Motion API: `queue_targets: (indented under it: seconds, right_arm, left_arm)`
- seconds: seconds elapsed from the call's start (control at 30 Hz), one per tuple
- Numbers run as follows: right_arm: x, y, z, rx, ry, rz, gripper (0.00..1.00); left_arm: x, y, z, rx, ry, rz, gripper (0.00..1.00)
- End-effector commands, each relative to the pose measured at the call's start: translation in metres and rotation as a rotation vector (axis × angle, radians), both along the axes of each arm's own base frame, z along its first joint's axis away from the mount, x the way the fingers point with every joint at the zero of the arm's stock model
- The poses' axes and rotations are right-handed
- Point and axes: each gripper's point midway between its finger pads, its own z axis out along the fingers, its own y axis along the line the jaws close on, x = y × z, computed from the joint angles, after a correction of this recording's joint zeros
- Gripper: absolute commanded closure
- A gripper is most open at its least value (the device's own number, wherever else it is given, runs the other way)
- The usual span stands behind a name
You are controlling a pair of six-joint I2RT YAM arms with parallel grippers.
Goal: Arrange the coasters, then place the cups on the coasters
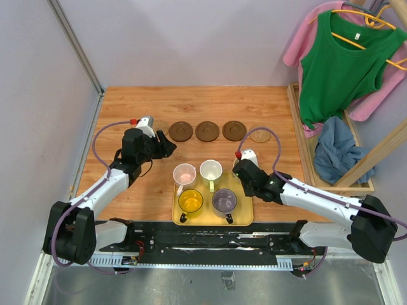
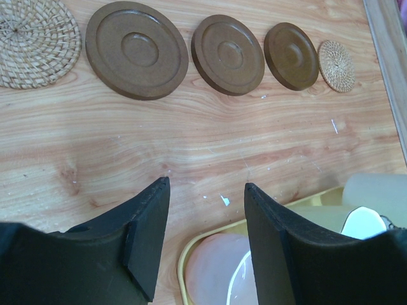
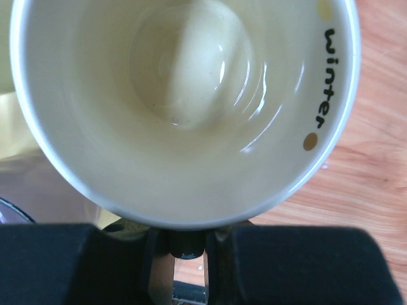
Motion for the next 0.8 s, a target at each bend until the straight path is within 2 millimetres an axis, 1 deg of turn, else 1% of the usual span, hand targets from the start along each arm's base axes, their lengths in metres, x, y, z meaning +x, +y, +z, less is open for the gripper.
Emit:
queue_targets:
  seconds: [0.0,0.13,0.23,0.4,0.57,0.63,0.77]
  right_arm:
    - [0.041,-0.001,0.053,-0.007,-0.239,-0.082,0.99]
    - [0.068,-0.012,0.072,-0.078,-0.306,-0.111,0.99]
    - [0.092,-0.024,0.078,-0.083,-0.318,-0.152,0.99]
    - [0.134,-0.052,0.082,-0.044,-0.329,-0.233,0.99]
    - [0.171,-0.077,0.078,-0.039,-0.337,-0.276,0.99]
    - [0.184,-0.079,0.071,-0.017,-0.317,-0.268,0.99]
    - [0.206,-0.09,0.058,-0.001,-0.293,-0.278,0.99]
  left_arm:
    - [0.003,-0.003,0.005,0.004,-0.037,-0.011,0.46]
    - [0.007,-0.004,0.009,0.002,-0.047,-0.017,0.46]
    - [0.009,-0.005,0.012,0.003,-0.057,-0.021,0.46]
    - [0.013,-0.004,0.015,0.017,-0.073,-0.021,0.46]
    - [0.016,-0.003,0.014,0.034,-0.082,-0.017,0.46]
    - [0.018,-0.002,0.013,0.038,-0.083,-0.015,0.46]
    - [0.02,-0.003,0.01,0.038,-0.079,-0.014,0.46]
